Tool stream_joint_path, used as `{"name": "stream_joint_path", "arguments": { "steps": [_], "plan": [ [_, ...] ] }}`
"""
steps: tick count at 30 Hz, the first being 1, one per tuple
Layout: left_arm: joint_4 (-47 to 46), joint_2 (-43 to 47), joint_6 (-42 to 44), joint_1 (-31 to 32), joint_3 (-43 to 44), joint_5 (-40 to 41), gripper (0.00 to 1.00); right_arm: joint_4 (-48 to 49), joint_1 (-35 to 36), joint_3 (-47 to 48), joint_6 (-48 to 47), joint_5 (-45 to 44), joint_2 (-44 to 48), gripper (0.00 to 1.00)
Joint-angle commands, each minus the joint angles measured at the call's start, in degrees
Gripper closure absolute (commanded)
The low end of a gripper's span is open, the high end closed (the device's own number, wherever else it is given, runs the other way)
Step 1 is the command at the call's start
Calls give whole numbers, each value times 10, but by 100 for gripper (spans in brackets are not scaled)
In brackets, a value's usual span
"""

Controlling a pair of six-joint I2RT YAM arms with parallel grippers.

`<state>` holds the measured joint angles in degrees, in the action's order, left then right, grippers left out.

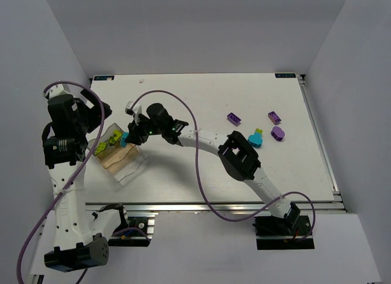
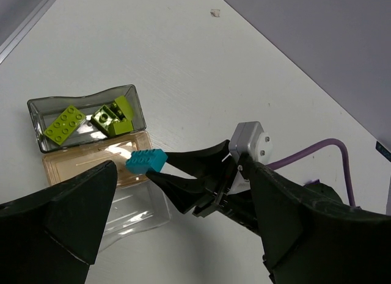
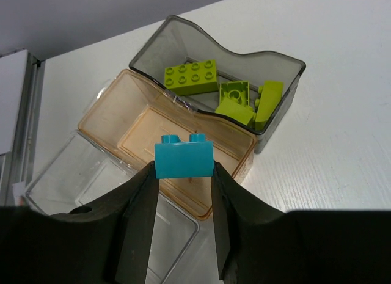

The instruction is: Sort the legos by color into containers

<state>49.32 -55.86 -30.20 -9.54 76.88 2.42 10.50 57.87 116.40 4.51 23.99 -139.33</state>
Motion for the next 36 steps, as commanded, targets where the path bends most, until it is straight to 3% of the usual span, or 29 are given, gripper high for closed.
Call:
{"name": "stream_joint_path", "arguments": {
  "steps": [1,4,8,12,15,18,19,21,23,26,27,30,31,33,34,36],
  "plan": [
    [-9,7,8,-1,4,-21,2,29,0,20,-24,-10,-9,61],
    [-25,8,6,-1,-3,-59,2,29,1,25,-36,-8,-14,40],
    [-58,14,1,0,-23,-107,2,25,-1,23,-60,2,-3,25],
    [-132,22,-41,-1,-81,-189,2,18,-26,-24,-89,42,68,11],
    [-180,39,-70,-1,-117,-215,3,4,-61,-96,-131,71,149,11],
    [-216,41,-91,1,-148,-236,12,-34,-115,-174,-164,127,234,10],
    [-226,39,-96,7,-159,-246,19,-49,-132,-189,-169,165,251,11],
    [-255,31,-109,19,-168,-247,30,-110,-174,-232,-177,176,305,18],
    [-273,23,-120,43,-178,-242,51,-170,-205,-261,-222,167,341,35],
    [-297,-2,-122,85,-181,-230,72,-225,-244,-350,-248,127,420,69],
    [-306,-17,-120,121,-179,-225,74,-225,-253,-405,-236,96,463,79],
    [-319,-51,-113,167,-172,-209,68,-215,-296,-480,-212,21,542,76],
    [-320,-60,-112,176,-169,-205,62,-215,-306,-518,-205,-2,557,64],
    [-319,-77,-103,193,-161,-192,45,-217,-344,-550,-189,-37,598,53],
    [-321,-91,-101,203,-158,-192,41,-218,-359,-563,-161,-71,607,44],
    [-326,-102,-97,216,-154,-189,32,-239,-392,-585,-136,-98,622,38]
  ]
}}
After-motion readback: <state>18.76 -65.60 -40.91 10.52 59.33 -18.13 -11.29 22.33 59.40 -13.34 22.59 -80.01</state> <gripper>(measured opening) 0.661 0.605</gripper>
